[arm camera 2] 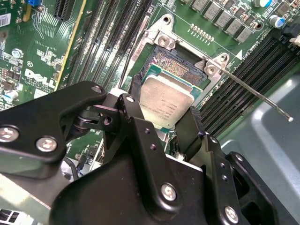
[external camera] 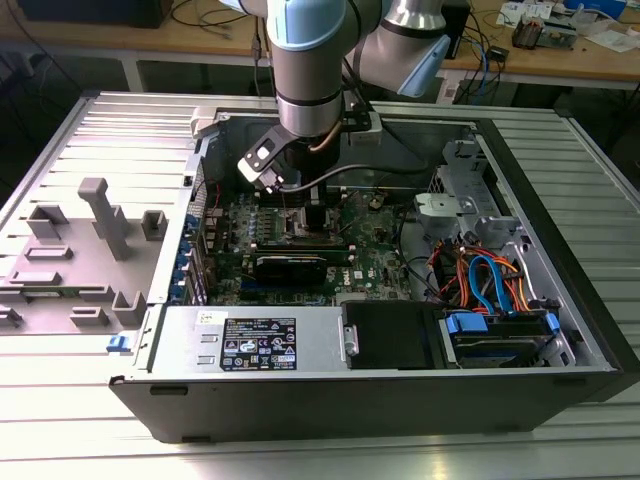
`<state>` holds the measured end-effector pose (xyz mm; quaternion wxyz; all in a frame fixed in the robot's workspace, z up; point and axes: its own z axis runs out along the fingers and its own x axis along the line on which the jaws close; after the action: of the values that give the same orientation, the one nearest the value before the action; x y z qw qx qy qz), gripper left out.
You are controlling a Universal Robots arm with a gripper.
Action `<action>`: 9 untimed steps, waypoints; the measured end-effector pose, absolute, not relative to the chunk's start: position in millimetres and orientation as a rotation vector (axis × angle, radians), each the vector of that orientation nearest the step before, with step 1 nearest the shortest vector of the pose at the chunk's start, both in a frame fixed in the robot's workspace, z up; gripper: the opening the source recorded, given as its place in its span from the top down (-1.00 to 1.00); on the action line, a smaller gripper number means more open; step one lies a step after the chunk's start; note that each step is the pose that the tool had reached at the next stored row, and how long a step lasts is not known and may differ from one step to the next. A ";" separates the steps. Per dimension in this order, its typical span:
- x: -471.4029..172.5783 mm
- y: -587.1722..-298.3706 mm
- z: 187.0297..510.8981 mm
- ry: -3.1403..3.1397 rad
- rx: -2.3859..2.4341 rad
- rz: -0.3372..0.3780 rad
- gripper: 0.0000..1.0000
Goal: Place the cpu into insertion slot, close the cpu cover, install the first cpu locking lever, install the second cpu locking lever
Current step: 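Place the cpu into insertion slot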
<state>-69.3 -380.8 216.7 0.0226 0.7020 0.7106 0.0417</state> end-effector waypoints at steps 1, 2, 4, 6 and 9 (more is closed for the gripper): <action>-69.2 -380.8 216.7 2.201 2.174 0.129 -0.08; -69.2 -380.8 216.7 2.201 2.174 0.129 -0.08; -69.2 -380.9 216.7 2.201 2.174 0.129 -0.08; -69.2 -380.9 216.7 2.201 2.174 0.129 -0.08; -69.4 -381.2 216.3 2.201 2.174 0.129 -0.08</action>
<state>-69.4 -381.2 216.3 0.0226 0.7020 0.7106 0.0418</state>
